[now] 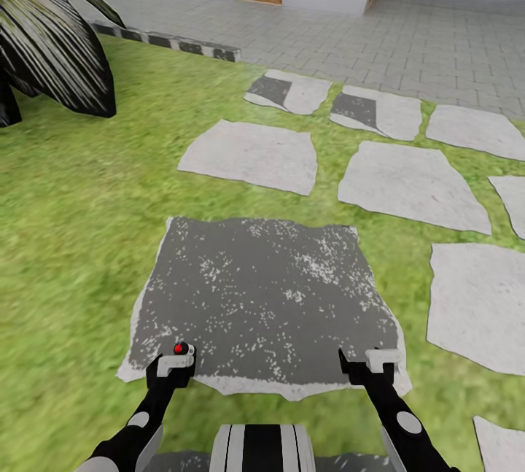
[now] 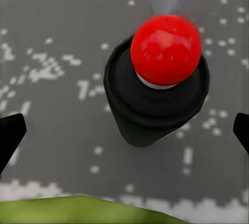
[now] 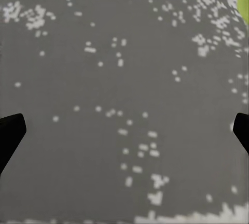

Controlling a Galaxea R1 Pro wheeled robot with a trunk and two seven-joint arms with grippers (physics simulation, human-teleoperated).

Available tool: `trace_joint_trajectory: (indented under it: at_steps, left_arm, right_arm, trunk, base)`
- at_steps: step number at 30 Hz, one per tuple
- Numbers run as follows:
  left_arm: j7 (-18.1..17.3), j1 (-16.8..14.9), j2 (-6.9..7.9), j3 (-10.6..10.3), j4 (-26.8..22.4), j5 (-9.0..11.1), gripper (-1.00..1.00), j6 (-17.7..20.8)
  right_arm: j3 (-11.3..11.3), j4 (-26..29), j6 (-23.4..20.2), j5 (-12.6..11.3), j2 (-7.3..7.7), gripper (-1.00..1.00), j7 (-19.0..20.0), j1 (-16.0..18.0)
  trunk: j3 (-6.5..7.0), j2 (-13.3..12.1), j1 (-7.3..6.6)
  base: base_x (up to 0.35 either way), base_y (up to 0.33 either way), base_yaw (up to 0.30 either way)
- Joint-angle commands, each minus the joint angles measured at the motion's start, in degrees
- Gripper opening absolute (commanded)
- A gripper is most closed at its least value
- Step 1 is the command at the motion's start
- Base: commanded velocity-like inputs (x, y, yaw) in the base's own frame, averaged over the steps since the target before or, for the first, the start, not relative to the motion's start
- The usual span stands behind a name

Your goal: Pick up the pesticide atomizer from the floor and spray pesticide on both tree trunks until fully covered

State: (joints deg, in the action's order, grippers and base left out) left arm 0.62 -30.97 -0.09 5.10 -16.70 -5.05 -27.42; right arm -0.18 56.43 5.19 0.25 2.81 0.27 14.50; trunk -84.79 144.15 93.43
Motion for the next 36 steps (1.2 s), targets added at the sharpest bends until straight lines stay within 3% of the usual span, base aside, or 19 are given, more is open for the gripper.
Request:
trace_joint_trajectory:
  at_steps: [1,36]
  left_arm:
    - [0.0,0.0,0.00,0.0,0.0,0.0,1.00,0.0]
    - [0.0,0.0,-0.04,0.0,0.0,0.0,1.00,0.1]
  right_arm:
    - [0.0,0.0,0.0,0.0,0.00,1.00,0.0,0.0]
    - [0.0,0.0,-0.1,0.0,0.00,1.00,0.0,0.0]
  trunk:
    - [0.03,0.0,0.00]
    - [0.10,0.0,0.00]
  base:
    - [0.000,0.000,0.000]
    - [0.022,-0.004,0.000]
